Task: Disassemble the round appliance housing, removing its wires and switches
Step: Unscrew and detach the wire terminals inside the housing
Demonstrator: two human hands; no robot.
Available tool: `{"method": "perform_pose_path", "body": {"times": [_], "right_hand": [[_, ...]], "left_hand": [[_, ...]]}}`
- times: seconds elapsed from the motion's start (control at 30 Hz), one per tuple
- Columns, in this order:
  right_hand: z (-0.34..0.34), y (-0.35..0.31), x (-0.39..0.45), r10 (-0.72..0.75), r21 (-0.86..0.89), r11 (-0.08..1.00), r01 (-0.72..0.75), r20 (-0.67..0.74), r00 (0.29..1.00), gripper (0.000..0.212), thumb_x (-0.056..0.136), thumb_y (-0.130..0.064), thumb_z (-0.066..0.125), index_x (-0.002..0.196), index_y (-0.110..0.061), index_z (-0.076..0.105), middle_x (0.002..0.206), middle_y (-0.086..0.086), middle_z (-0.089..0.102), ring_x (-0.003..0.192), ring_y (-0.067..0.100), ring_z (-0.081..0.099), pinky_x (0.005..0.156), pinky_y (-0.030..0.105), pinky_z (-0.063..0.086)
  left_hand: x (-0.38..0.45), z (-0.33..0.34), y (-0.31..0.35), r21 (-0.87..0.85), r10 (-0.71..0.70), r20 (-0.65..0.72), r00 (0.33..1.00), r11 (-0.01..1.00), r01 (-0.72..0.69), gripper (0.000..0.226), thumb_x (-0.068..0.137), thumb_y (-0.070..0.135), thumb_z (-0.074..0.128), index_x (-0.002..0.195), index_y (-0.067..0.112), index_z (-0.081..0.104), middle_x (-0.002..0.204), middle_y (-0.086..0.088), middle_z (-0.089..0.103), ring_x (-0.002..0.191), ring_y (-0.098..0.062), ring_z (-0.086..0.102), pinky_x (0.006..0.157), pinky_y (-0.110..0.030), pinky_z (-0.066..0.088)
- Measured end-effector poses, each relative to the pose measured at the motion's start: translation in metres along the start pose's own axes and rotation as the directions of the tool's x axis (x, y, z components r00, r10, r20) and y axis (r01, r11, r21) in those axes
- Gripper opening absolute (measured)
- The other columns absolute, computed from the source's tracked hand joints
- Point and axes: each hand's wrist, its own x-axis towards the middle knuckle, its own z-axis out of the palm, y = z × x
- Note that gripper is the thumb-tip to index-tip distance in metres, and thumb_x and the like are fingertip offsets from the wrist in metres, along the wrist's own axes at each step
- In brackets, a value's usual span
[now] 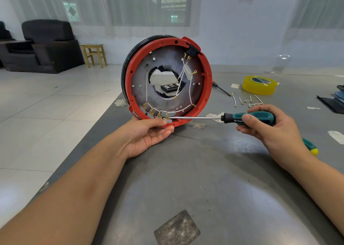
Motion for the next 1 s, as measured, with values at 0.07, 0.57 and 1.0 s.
{"method": "perform_pose_path", "body": {"times": [0.07, 0.57, 1.0], "right_hand": [[0.000, 0.000, -0.001, -0.009, 0.012, 1.000, 0.009, 0.010, 1.000, 0.036, 0.070, -0.027, 0.086, 0.102, -0.019, 0.072, 0.116, 0.024, 0.062, 0.090, 0.038, 0.076, 0.076, 0.030, 0.062], [-0.008, 0.010, 0.004, -0.082, -0.111, 0.990, 0.092, 0.085, 0.993, 0.069, 0.053, -0.060, 0.093, 0.110, -0.029, 0.071, 0.119, 0.015, 0.060, 0.102, 0.033, 0.074, 0.088, 0.035, 0.061], [-0.011, 0.022, 0.010, -0.105, -0.223, 0.967, 0.126, 0.105, 0.989, 0.070, 0.056, -0.062, 0.092, 0.113, -0.028, 0.071, 0.115, 0.002, 0.067, 0.111, 0.034, 0.067, 0.099, 0.051, 0.055]], "left_hand": [[0.000, 0.000, 0.000, 0.013, -0.016, -0.004, 1.000, 1.000, 0.016, 0.014, 0.092, -0.009, 0.069, 0.082, -0.008, 0.079, 0.096, -0.031, 0.076, 0.086, -0.033, 0.080, 0.062, -0.031, 0.064], [-0.002, 0.003, 0.001, -0.003, -0.026, -0.027, 0.999, 1.000, 0.026, 0.029, 0.095, -0.007, 0.065, 0.070, -0.005, 0.080, 0.092, -0.029, 0.077, 0.081, -0.030, 0.081, 0.059, -0.028, 0.062], [0.002, 0.001, 0.000, -0.106, -0.017, -0.034, 0.999, 0.994, 0.013, 0.010, 0.097, -0.003, 0.065, 0.094, -0.006, 0.074, 0.099, -0.028, 0.077, 0.085, -0.030, 0.081, 0.059, -0.030, 0.063]]}}
